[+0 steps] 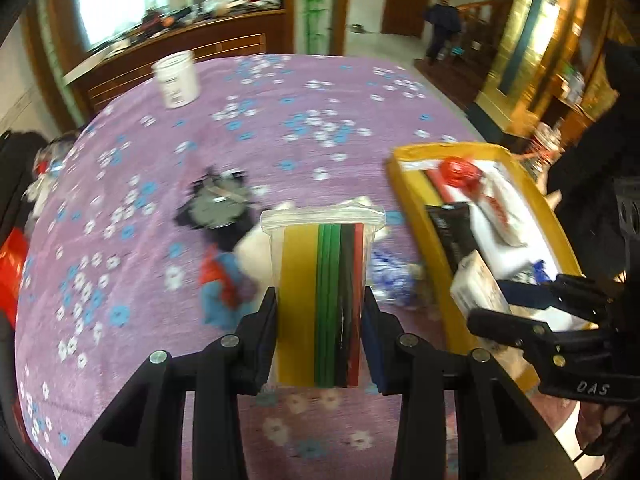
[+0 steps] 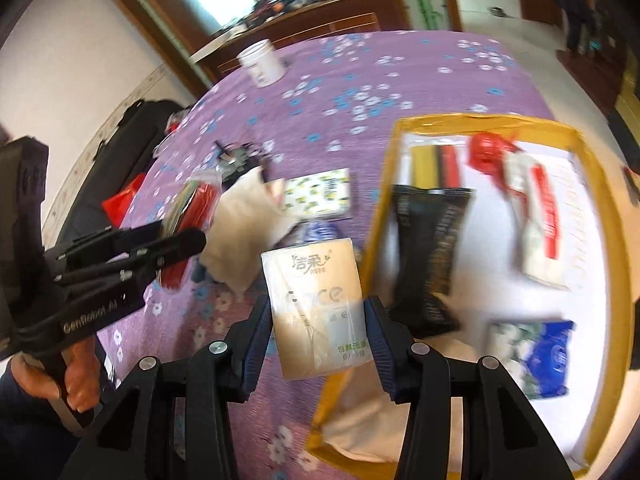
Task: Organize soft objects
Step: 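Carry the sponge bag and Face tissue pack into the tray and release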
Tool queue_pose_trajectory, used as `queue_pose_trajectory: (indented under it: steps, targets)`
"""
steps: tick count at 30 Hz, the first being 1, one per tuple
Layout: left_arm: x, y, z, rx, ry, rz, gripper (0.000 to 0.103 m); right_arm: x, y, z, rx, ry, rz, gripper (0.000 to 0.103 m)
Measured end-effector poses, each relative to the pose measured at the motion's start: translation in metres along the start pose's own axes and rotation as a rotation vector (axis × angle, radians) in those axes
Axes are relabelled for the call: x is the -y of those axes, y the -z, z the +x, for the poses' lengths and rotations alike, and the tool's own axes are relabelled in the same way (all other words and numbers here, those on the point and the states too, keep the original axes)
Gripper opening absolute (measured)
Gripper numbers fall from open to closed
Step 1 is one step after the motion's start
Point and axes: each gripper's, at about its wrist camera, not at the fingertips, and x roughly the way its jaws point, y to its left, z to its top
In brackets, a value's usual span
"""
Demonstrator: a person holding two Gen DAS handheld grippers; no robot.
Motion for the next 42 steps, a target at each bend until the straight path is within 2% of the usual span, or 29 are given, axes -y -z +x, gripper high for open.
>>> queue_pose_trajectory:
  steps: [12,17,22,31,42]
  targets:
    - [0.086,-0.013,0.016,-0.028,0.121,0.127,0.037,0.08,0.001,-0.045,0.078,0.109,0.155,0.051]
    - [0.121,-0.019,0.034,-0.053,0.174,0.162,0.037,0.109,-0.001,-0.05,0.083,0.169,0.209,0.051]
    - [0.15,-0.021,0.056,-0.092,0.194,0.194,0.037,0.137,-0.004,-0.048,0.081,0.221,0.267,0.051]
    - [0.177,-0.016,0.073,-0.112,0.204,0.236,0.037,0.153,0.002,-0.035,0.052,0.237,0.298,0.051]
    - [0.175,-0.011,0.076,-0.13,0.215,0.227,0.039,0.15,0.004,-0.041,0.063,0.259,0.298,0.051]
